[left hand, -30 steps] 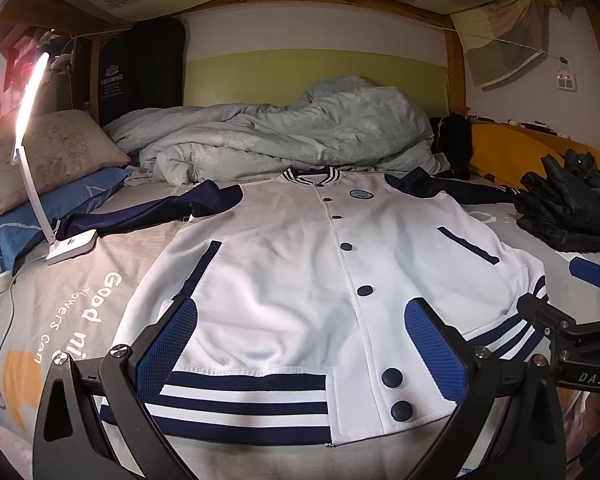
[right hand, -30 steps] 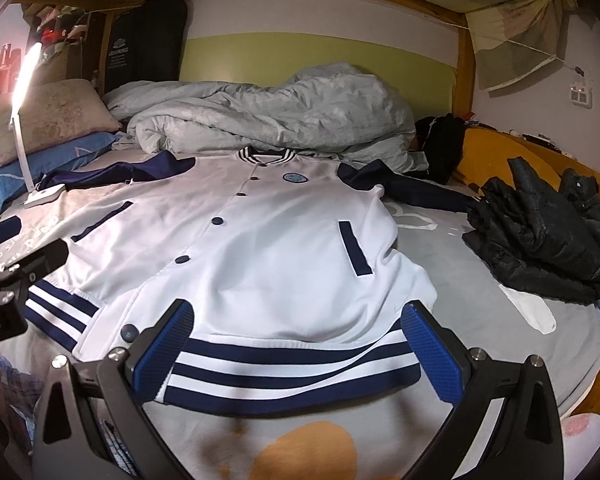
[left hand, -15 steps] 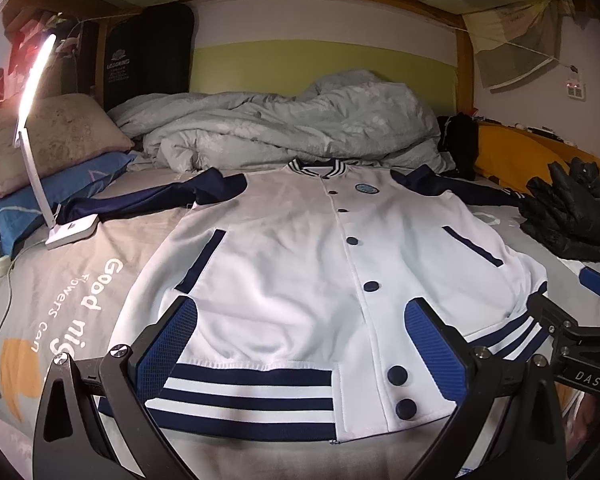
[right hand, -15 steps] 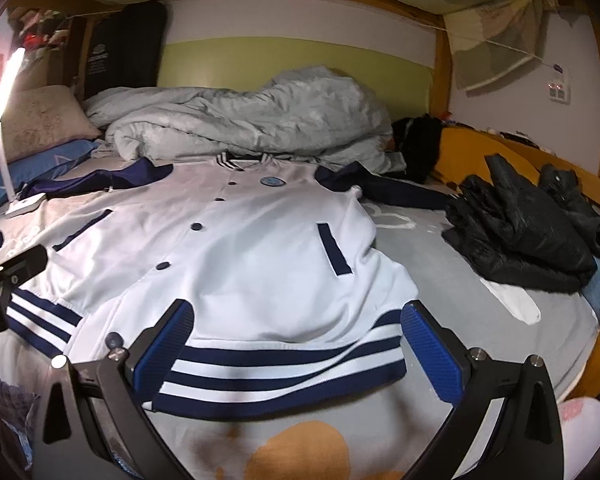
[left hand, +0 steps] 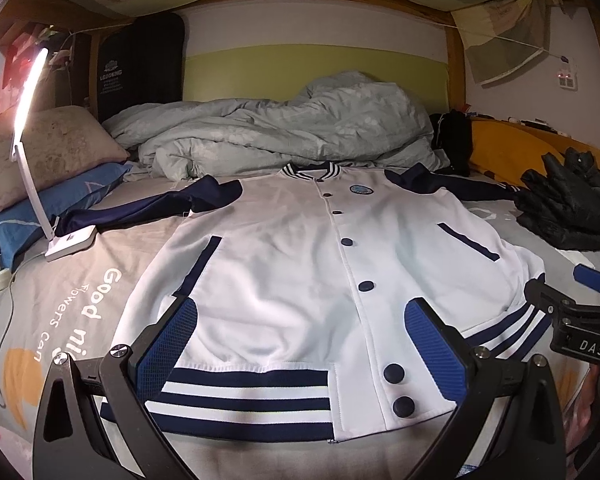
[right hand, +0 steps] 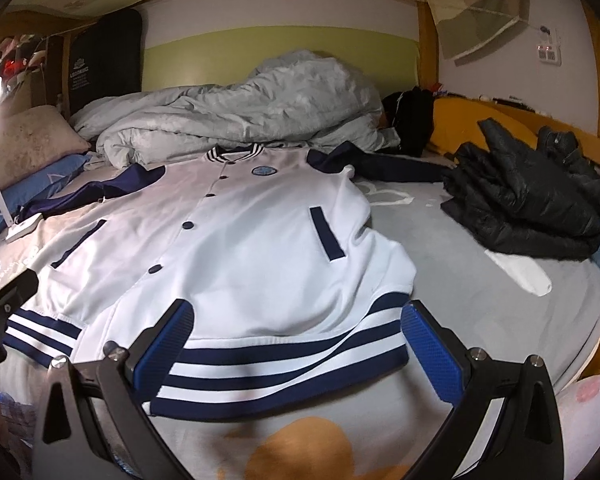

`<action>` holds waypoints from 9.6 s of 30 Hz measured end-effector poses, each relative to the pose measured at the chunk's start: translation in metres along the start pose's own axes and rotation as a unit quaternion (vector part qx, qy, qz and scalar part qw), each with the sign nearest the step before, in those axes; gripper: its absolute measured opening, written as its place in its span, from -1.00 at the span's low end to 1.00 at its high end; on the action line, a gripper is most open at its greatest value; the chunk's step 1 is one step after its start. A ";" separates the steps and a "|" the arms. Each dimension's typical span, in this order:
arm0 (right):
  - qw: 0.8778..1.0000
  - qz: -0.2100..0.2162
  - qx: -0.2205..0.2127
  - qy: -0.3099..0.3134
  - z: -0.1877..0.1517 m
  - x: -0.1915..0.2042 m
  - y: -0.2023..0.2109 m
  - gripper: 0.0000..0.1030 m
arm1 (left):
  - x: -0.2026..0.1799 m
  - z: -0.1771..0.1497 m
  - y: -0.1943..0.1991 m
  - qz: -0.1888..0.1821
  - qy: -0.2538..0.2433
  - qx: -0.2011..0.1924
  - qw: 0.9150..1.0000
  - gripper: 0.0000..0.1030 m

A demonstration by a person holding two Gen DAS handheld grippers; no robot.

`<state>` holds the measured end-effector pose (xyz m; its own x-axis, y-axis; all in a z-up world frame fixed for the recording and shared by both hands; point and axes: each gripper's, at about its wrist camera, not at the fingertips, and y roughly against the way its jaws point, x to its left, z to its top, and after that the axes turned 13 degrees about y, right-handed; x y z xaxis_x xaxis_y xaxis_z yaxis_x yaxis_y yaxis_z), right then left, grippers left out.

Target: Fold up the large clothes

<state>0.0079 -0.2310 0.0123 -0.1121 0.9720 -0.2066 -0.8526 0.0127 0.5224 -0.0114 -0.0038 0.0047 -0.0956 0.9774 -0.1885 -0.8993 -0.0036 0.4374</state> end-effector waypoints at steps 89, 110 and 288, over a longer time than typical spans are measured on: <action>0.978 -0.011 0.127 0.167 -0.029 0.035 -0.048 1.00 | -0.001 -0.022 -0.023 0.006 -0.048 0.111 0.993 0.99; 0.995 -0.044 0.084 0.030 -0.001 -0.048 -0.040 0.29 | -0.012 -0.052 -0.061 0.072 -0.090 0.155 0.981 1.00; 0.999 0.033 -0.005 0.037 0.067 -0.072 -0.084 1.00 | 0.060 0.077 -0.098 0.038 -0.044 0.063 0.996 1.00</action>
<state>0.1216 -0.2863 0.0391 -0.2055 0.9506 -0.2328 -0.8470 -0.0536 0.5288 0.1040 0.0717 0.0180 -0.1183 0.9902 -0.0744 -0.8297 -0.0574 0.5552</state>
